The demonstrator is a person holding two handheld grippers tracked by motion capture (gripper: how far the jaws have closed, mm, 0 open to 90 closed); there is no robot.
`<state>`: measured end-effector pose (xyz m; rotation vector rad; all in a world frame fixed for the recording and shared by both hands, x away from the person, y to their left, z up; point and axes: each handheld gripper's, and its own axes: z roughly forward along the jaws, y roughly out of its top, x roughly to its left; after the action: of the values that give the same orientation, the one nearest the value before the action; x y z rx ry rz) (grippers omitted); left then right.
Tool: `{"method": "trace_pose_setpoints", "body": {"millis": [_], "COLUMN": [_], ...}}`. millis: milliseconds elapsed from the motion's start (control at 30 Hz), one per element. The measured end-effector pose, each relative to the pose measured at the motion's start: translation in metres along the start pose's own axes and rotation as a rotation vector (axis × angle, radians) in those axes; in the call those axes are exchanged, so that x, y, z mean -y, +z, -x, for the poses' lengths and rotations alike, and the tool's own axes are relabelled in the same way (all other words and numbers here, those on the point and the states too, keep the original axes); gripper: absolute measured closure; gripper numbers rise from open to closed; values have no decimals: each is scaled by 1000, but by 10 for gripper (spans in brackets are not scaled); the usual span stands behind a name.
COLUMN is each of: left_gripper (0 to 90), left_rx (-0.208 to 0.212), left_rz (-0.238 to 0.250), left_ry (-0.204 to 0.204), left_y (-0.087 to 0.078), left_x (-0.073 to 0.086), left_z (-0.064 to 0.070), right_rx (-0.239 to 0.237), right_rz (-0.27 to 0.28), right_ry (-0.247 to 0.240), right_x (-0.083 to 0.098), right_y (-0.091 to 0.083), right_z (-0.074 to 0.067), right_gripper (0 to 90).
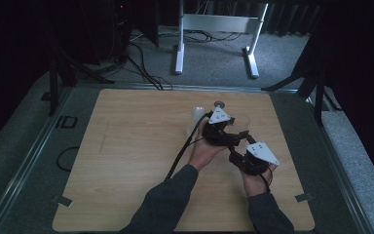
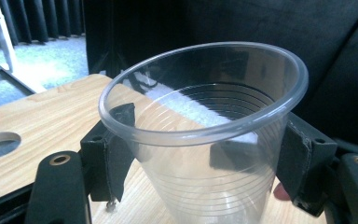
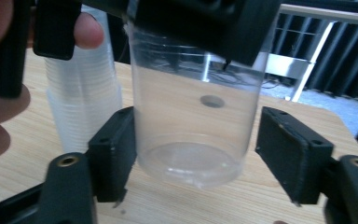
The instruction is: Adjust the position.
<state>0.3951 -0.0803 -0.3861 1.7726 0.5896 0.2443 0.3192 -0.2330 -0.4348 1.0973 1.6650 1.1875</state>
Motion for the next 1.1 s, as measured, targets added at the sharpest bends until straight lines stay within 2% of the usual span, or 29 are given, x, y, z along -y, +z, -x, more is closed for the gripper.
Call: {"method": "trace_pose_setpoints", "body": {"millis": [200, 367, 533, 667, 733, 1100], "left_gripper": [287, 287, 276, 268, 266, 255], "left_rx": [-10, -1, 17, 38, 50, 65], "left_rz": [-12, -12, -4, 8, 21, 67], "left_ry": [32, 28, -2, -30, -57, -109], "left_y": [1, 2, 2, 1, 1, -1], "left_x": [0, 1, 1, 1, 1, 1], "left_z": [4, 5, 3, 2, 1, -1], "right_rx": [-18, -31, -25, -21, -14, -18], "right_rz": [-5, -17, -12, -6, 4, 22], "right_ry": [2, 22, 24, 25, 32, 45], "right_x": [-1, 0, 1, 1, 1, 3], "right_y": [1, 4, 3, 3, 2, 2], "right_z": [1, 3, 3, 2, 2, 1], "right_gripper": [330, 340, 404, 408, 410, 411]}}
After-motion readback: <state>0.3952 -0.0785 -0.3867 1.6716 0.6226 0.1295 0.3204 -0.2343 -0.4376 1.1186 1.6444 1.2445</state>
